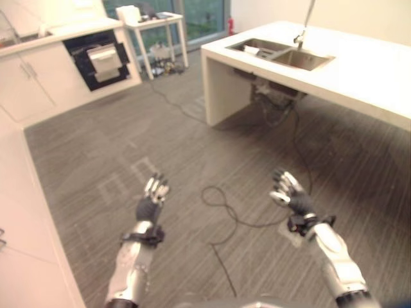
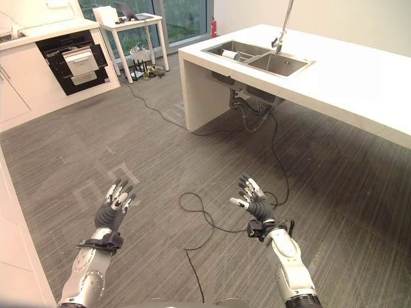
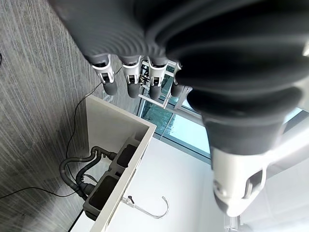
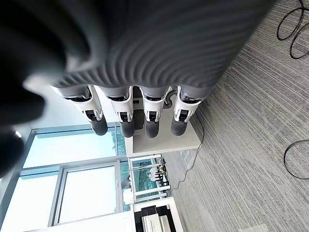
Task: Place the dishes in the dishwasher.
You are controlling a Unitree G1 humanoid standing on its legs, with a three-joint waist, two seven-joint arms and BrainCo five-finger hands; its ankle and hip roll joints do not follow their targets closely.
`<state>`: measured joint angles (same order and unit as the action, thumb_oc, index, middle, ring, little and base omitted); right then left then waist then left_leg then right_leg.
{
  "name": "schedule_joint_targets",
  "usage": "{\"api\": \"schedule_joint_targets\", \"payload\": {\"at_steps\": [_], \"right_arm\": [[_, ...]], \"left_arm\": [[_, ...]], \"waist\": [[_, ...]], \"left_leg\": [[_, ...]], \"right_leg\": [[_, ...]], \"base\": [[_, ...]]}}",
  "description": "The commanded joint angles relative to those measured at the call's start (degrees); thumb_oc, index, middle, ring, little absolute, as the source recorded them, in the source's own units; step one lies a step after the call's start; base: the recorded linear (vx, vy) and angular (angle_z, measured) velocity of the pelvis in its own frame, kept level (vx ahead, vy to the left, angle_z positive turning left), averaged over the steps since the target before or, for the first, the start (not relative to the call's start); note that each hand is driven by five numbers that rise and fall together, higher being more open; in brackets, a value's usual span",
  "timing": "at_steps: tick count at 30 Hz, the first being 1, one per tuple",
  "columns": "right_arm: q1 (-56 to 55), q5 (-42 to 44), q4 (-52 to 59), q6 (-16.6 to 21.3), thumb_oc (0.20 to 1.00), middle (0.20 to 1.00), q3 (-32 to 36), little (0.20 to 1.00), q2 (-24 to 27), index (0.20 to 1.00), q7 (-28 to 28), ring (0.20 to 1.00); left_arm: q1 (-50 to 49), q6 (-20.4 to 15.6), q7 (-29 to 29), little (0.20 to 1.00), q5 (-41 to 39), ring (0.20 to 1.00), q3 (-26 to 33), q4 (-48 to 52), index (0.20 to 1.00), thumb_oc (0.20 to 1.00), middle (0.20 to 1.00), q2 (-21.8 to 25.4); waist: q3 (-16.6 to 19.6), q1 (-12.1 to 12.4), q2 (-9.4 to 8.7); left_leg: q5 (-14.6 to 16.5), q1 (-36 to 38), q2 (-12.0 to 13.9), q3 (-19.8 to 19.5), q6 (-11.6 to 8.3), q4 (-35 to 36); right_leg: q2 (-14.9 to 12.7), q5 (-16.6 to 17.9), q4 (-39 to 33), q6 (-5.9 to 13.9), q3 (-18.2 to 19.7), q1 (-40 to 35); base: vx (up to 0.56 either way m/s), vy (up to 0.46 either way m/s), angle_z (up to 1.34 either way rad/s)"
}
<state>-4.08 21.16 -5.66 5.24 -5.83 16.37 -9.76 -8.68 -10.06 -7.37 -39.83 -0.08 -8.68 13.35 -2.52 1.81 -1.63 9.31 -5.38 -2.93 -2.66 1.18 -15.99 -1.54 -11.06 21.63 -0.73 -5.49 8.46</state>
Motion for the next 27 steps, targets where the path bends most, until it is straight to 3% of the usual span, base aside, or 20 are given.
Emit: {"api": "schedule_joint_targets", "payload": {"at_steps": [1, 20, 22, 23, 24, 25, 27], "right_arm": [[1.35, -1.37, 3.46, 2.45, 1.000, 1.000, 0.16, 1.000, 1.62, 1.000, 0.94, 1.000], [0.88, -2.55, 5.09, 3.28, 1.000, 1.000, 0.28, 1.000, 2.17, 1.000, 1.15, 1.000], [0.98, -2.59, 4.81, 3.58, 1.000, 1.000, 0.38, 1.000, 2.63, 1.000, 0.58, 1.000], [0.93, -2.47, 4.86, 4.05, 1.000, 1.000, 0.46, 1.000, 3.20, 1.000, 0.41, 1.000], [0.97, -2.73, 4.79, 4.34, 1.000, 1.000, 0.49, 1.000, 3.54, 1.000, 0.35, 1.000], [0.98, -3.27, 4.66, 4.89, 1.000, 1.000, 0.59, 1.000, 4.28, 1.000, -0.03, 1.000], [0.94, -3.60, 4.45, 5.36, 1.000, 1.000, 0.81, 1.000, 4.52, 1.000, -0.67, 1.000]], "left_arm": [[1.21, -1.70, -0.24, 1.000, 0.05, 1.000, 0.37, 2.30, 1.000, 1.000, 1.000, 2.52], [1.29, -3.87, -0.05, 1.000, 0.74, 1.000, 2.13, 3.20, 1.000, 1.000, 1.000, 3.21], [1.36, -3.97, -0.28, 1.000, 0.73, 1.000, 2.23, 3.11, 1.000, 1.000, 1.000, 3.43], [1.58, -4.39, -0.60, 1.000, 0.78, 1.000, 1.97, 3.10, 1.000, 1.000, 1.000, 3.50], [1.67, -4.56, -0.48, 1.000, 0.95, 1.000, 1.85, 3.23, 1.000, 1.000, 1.000, 3.51], [1.55, -5.16, -0.33, 1.000, 0.85, 1.000, 1.81, 3.12, 1.000, 1.000, 1.000, 3.58], [1.45, -5.25, 0.02, 1.000, 0.47, 1.000, 1.98, 2.91, 1.000, 1.000, 1.000, 3.32]], "waist": [[1.35, -0.77, -0.20], [0.75, -1.40, -0.34], [-0.20, -1.31, -0.79], [-1.40, -0.90, -1.85], [-2.30, -0.69, -2.92], [-3.50, -0.82, -3.28], [-4.29, -0.98, -2.88]], "left_leg": [[1.30, -1.14, -0.29, 3.31, 0.93, -1.20], [1.10, 0.28, 0.89, 4.08, 0.48, -1.20], [-1.53, 1.43, 1.34, 5.63, -0.50, -1.20], [-8.73, 1.50, 1.14, 6.76, -1.93, -1.20], [-11.81, 1.19, 0.46, 7.48, -2.26, -2.43], [-11.44, -1.35, 0.35, 8.13, -1.89, -7.88], [-12.25, -3.45, 1.47, 8.76, -2.06, -7.48]], "right_leg": [[-0.02, 3.45, -4.44, 2.62, -0.63, -2.46], [1.55, 2.82, -4.44, 1.67, 0.30, -2.92], [1.56, 2.74, -4.44, 0.98, 0.58, -3.21], [1.01, 2.63, -4.44, 0.15, 0.93, -3.68], [0.12, 2.82, -4.44, -0.22, 1.30, -3.81], [-0.23, 3.13, -4.44, -0.65, 1.38, -3.76], [0.19, 3.27, -4.44, -0.62, 1.26, -3.92]], "base": [[0.00, 0.000, 0.00], [0.00, -0.087, -0.01], [0.03, -0.165, -0.05], [0.02, -0.176, -0.16], [0.00, -0.192, -0.18], [-0.02, -0.111, -0.23], [0.08, 0.021, -0.05]]}}
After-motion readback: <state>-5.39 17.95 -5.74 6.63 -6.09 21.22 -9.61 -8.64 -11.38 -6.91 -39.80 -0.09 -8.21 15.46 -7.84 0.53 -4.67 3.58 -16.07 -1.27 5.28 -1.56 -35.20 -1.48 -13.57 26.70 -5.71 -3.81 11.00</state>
